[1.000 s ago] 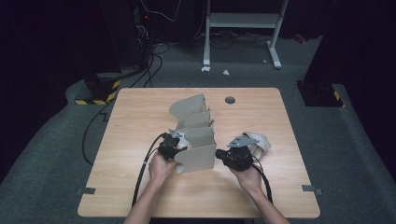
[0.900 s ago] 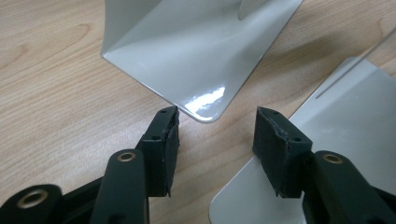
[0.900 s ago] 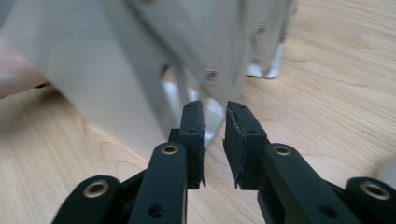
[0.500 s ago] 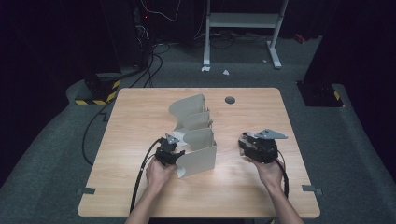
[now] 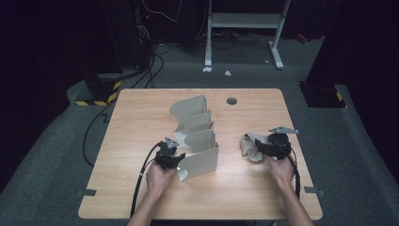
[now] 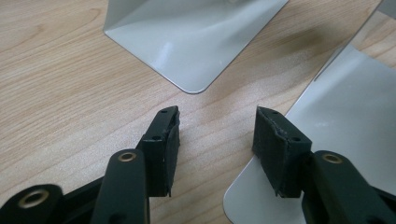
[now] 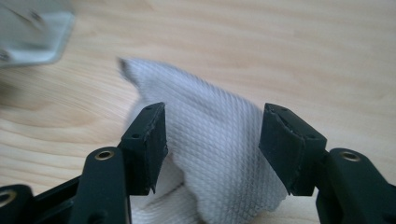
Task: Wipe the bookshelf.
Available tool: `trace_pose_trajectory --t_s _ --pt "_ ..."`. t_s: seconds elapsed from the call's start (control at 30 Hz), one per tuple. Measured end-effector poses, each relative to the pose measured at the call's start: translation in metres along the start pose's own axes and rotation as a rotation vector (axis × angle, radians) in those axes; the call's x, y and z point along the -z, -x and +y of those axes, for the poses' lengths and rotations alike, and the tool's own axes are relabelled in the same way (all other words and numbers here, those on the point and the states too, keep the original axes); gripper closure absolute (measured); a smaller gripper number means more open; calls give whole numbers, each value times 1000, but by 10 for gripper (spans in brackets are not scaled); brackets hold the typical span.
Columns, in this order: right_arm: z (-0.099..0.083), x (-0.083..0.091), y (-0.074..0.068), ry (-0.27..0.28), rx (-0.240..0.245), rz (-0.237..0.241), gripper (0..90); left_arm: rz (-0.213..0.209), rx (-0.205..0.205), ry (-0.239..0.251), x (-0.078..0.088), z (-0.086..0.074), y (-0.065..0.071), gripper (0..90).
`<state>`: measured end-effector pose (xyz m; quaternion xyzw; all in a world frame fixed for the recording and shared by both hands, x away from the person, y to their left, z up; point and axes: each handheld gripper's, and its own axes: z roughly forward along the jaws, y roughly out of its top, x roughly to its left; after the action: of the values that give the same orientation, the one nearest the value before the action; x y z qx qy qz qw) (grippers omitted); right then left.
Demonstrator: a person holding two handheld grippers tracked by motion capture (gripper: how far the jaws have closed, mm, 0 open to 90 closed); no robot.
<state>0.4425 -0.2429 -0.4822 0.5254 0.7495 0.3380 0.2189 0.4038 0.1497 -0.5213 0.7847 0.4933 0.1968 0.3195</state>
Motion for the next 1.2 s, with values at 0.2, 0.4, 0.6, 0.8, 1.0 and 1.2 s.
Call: trace_pose_trajectory --t_s 0.2,0.4,0.6,0.8,1.0,1.2 --pt "-13 -26 1 -99 -12 -4 591 1 0 8 3 -5 1 509" --pt "-20 -24 -14 -93 72 -6 782 2 3 20 5 -8 2 509" --pt "-22 -22 -42 -81 135 133 842 3 -1 33 5 -10 1 509" --pt "-24 -25 -76 -73 187 291 847 6 5 78 5 -16 2 509" --pt "-23 -28 -96 -80 205 366 849 12 6 99 4 -19 2 508" --pt "-19 -25 -107 -60 201 437 852 7 2 101 4 -18 2 508"
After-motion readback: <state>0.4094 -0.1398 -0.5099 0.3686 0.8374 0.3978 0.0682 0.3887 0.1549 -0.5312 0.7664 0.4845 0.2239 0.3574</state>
